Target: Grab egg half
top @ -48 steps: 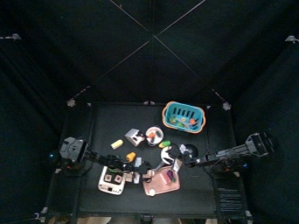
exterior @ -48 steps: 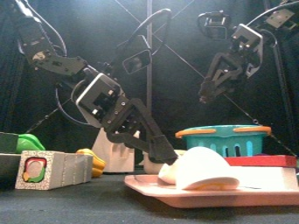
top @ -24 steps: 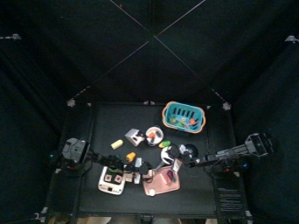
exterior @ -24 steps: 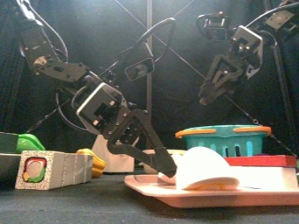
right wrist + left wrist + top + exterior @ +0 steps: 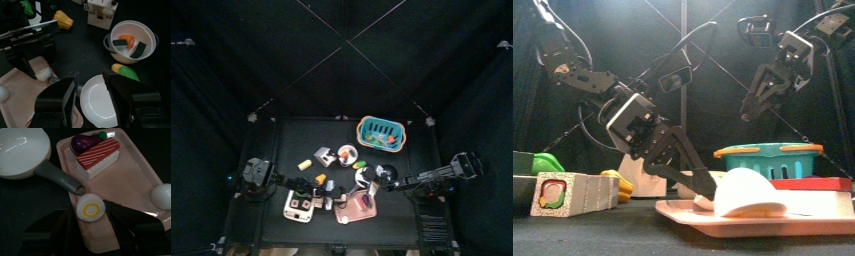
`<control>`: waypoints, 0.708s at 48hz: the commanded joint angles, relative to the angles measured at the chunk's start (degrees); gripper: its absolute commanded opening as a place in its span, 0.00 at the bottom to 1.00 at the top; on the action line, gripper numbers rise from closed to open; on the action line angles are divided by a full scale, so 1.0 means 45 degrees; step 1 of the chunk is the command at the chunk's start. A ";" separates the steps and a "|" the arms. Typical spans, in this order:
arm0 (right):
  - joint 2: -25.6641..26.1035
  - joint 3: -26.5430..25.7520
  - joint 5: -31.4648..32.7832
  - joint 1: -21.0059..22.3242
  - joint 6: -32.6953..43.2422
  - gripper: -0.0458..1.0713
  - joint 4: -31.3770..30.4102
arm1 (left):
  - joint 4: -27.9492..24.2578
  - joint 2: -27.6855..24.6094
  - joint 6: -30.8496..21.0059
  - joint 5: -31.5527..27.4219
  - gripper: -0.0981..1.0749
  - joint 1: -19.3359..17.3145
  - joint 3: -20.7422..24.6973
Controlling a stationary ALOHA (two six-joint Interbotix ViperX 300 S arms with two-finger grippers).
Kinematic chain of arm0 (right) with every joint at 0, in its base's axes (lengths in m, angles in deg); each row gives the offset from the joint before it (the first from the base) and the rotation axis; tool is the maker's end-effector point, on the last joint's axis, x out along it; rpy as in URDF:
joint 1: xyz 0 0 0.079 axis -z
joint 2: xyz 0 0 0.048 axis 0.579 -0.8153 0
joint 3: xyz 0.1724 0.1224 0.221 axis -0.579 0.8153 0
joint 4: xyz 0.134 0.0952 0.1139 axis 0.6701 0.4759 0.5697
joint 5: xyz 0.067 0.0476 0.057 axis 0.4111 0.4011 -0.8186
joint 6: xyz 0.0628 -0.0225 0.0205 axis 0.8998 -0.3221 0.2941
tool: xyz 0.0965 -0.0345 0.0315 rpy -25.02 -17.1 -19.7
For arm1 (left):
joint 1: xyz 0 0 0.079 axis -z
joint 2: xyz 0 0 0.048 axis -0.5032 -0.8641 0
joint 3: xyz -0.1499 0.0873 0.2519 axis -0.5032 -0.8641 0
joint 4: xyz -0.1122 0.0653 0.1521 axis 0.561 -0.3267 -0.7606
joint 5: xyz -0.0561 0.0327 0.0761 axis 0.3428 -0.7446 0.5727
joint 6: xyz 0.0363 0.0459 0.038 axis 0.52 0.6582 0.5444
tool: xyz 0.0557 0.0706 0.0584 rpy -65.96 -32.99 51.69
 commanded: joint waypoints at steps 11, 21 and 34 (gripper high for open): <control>0.0156 -0.0176 -0.0020 0.0020 0.0000 0.76 -0.0020 | -0.0039 0.0371 0.0020 -0.0254 0.67 -0.0020 0.0273; 0.0156 -0.0176 -0.0020 0.0020 0.0000 0.76 0.0000 | -0.0293 0.0840 0.0039 -0.0254 0.67 -0.0020 0.0215; 0.0137 -0.0156 -0.0059 0.0020 0.0000 0.76 0.0020 | -0.0430 0.1016 0.0020 -0.0254 0.67 0.0020 0.0195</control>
